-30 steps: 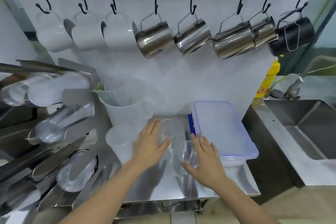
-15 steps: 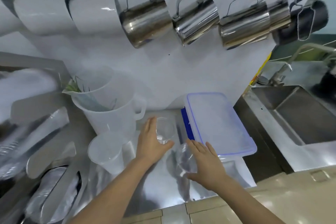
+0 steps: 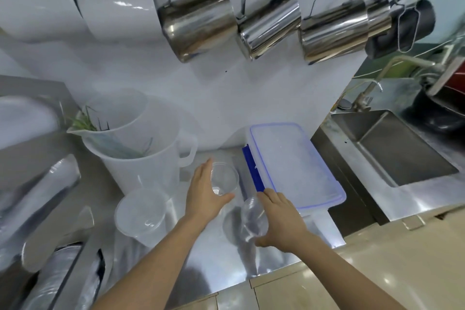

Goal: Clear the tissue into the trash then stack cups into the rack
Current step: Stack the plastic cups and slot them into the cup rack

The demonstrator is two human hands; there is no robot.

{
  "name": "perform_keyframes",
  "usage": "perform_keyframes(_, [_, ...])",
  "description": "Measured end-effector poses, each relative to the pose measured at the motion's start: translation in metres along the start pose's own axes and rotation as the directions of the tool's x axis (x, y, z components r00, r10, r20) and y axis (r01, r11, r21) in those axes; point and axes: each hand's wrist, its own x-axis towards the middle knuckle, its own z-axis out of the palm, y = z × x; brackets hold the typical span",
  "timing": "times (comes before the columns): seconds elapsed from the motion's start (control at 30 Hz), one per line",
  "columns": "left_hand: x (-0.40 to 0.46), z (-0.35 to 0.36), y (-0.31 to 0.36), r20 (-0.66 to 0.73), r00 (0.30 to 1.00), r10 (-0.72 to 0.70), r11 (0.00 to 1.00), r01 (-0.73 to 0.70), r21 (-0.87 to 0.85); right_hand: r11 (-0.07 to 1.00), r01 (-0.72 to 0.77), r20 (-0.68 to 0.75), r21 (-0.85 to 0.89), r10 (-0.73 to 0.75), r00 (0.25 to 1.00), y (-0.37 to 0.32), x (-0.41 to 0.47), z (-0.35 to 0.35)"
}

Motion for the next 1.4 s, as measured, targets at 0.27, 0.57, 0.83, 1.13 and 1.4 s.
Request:
perform_keyframes(0.27, [-0.010,-0.006,0.003,-0.006,1.000,-0.007,0.998,0.007,-0.060,0.998,0.018,0.055,-0.058,-0.015,0.998,0.000,0.007,-0.001])
perform_keyframes(0.57, [-0.023,-0.021,0.033,-0.147,0.989,0.023,0.983,-0.049,-0.175,0.995,0.089,0.044,-0.039,-0.087,0.995,0.006,0.005,-0.006])
perform_keyframes(0.83, [-0.040,-0.034,0.051,-0.245,0.968,0.056,0.938,-0.135,-0.320,0.993,0.104,0.013,0.047,-0.105,0.994,0.013,0.003,0.000])
perform_keyframes(1.13, [-0.058,-0.067,0.077,-0.424,0.892,0.156,0.900,-0.305,-0.311,0.849,0.138,-0.255,0.511,-0.003,0.967,0.026,0.001,-0.049])
perform_keyframes(1.4, [-0.066,-0.079,0.080,-0.440,0.886,0.143,0.927,-0.276,-0.255,0.649,0.267,-0.537,0.713,0.260,0.802,0.039,-0.009,-0.116])
